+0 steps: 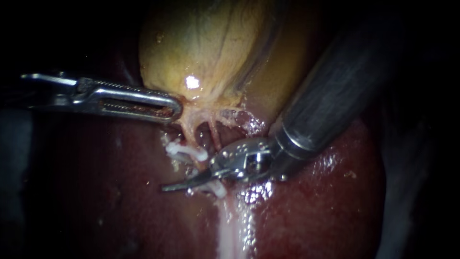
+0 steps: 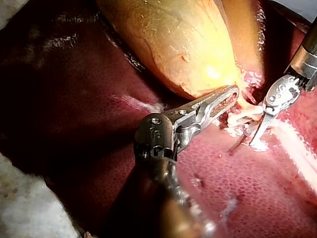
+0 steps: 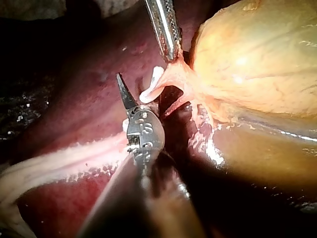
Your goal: Go to the cutting position left tube
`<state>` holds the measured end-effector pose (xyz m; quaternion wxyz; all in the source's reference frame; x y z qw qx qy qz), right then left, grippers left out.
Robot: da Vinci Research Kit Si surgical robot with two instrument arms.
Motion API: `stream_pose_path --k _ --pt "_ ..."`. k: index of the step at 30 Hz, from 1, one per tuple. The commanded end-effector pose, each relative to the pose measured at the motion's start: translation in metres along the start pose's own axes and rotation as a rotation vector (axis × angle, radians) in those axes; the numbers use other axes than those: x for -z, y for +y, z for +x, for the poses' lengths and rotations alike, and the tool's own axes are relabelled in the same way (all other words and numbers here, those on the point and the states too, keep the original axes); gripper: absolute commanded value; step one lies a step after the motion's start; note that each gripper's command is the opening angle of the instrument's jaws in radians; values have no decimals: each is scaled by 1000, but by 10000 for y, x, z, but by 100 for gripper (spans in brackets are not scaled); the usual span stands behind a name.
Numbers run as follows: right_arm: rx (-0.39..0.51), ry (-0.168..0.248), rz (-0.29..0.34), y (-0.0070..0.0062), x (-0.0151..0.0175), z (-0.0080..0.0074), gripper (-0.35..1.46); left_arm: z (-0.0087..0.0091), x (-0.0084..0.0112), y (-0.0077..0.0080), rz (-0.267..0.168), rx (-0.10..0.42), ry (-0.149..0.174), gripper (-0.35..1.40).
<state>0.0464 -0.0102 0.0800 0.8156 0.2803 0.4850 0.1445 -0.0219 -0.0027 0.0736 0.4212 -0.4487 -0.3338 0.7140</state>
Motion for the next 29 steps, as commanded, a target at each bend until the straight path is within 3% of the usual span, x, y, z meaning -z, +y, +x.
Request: stream_pose_path --k 1,29 --pt "0 2 0 0 -1 0 142 0 -1 0 0 0 0 -35" --pt "-6 5 4 3 -6 -1 142 0 -1 0 0 0 0 -35"
